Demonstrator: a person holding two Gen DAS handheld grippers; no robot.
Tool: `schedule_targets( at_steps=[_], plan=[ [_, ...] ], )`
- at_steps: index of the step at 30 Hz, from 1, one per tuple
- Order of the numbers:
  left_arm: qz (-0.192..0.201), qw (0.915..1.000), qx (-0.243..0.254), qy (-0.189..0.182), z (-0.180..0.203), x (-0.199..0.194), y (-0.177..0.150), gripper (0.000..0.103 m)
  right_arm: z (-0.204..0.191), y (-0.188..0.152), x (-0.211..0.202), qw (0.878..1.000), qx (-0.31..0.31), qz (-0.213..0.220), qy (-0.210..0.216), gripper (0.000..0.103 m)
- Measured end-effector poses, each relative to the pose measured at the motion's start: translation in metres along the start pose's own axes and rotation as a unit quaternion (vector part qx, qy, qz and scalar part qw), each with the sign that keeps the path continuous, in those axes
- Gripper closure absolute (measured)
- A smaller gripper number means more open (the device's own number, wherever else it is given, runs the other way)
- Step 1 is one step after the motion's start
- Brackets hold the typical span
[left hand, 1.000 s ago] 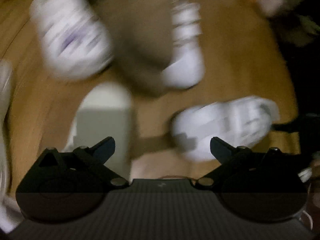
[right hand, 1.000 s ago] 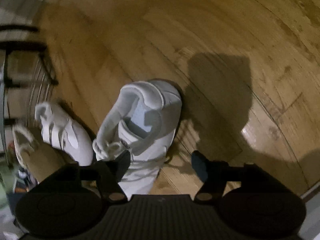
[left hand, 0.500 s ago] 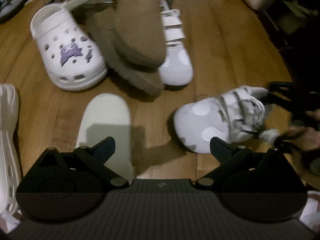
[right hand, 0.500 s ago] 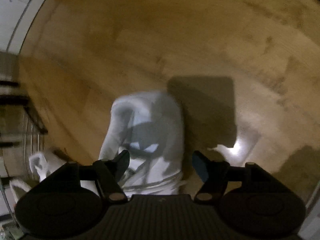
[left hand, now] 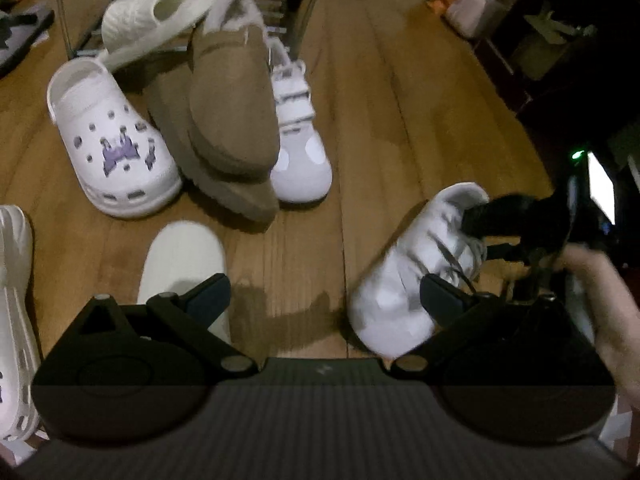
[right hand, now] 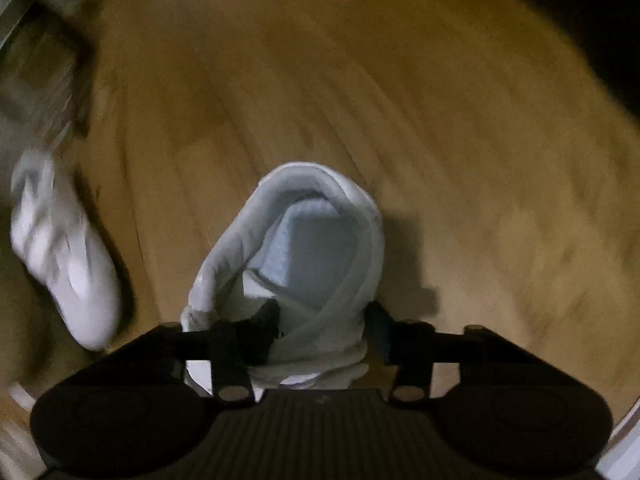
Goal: Organize scattered shoes
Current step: 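Carry the white sneaker to open floor and set it down, right gripper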
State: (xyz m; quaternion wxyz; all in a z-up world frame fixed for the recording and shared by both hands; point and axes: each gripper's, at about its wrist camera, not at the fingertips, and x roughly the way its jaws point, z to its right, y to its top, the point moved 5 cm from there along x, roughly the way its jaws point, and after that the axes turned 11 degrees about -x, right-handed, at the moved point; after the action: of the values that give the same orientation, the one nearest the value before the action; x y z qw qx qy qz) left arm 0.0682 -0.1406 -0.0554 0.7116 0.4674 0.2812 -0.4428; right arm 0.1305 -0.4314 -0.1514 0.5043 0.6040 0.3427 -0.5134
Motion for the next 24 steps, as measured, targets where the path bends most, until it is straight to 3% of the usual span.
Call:
schedule_targets(
  at_steps=[2,5,8,10,14,21,23,24],
  plan=[
    [0.002,1.0000,0.005,-0.002,-0.001,-0.003,0.001,0.000,-0.002,0.000,-0.002,0.999,-0.049,-0.005,-0.004,0.081],
    [-0.001,1.0000,0.000,0.009,-0.013,-0.002,0.004,0.000,-0.005,0.001,-0.006,0.992,-0.121,-0.014,-0.009,0.090],
    [0.010,0.9988,-0.041,0.026,-0.031,-0.010,0.013,0.000,-0.004,-0.004,-0.012,0.983,-0.181,-0.021,-0.010,0.090],
    [0.041,0.9976,-0.042,0.035,-0.039,-0.023,0.025,0.000,0.006,-0.012,-0.018,0.981,-0.191,-0.035,-0.009,0.090],
    [0.054,0.9958,-0.065,0.036,-0.056,-0.034,0.034,0.000,0.025,-0.022,-0.027,0.982,-0.179,-0.055,-0.012,0.090],
    [0.040,0.9954,-0.075,0.043,-0.069,-0.024,0.033,0.000,0.043,-0.028,-0.048,0.975,-0.207,-0.068,-0.041,0.090],
    [0.034,0.9959,-0.073,0.041,-0.068,-0.019,0.031,0.000,0.041,-0.030,-0.053,0.965,-0.245,-0.065,-0.060,0.088],
    [0.030,0.9962,-0.072,0.039,-0.067,-0.016,0.030,0.000,0.038,-0.031,-0.055,0.959,-0.267,-0.062,-0.071,0.082]
  ],
)
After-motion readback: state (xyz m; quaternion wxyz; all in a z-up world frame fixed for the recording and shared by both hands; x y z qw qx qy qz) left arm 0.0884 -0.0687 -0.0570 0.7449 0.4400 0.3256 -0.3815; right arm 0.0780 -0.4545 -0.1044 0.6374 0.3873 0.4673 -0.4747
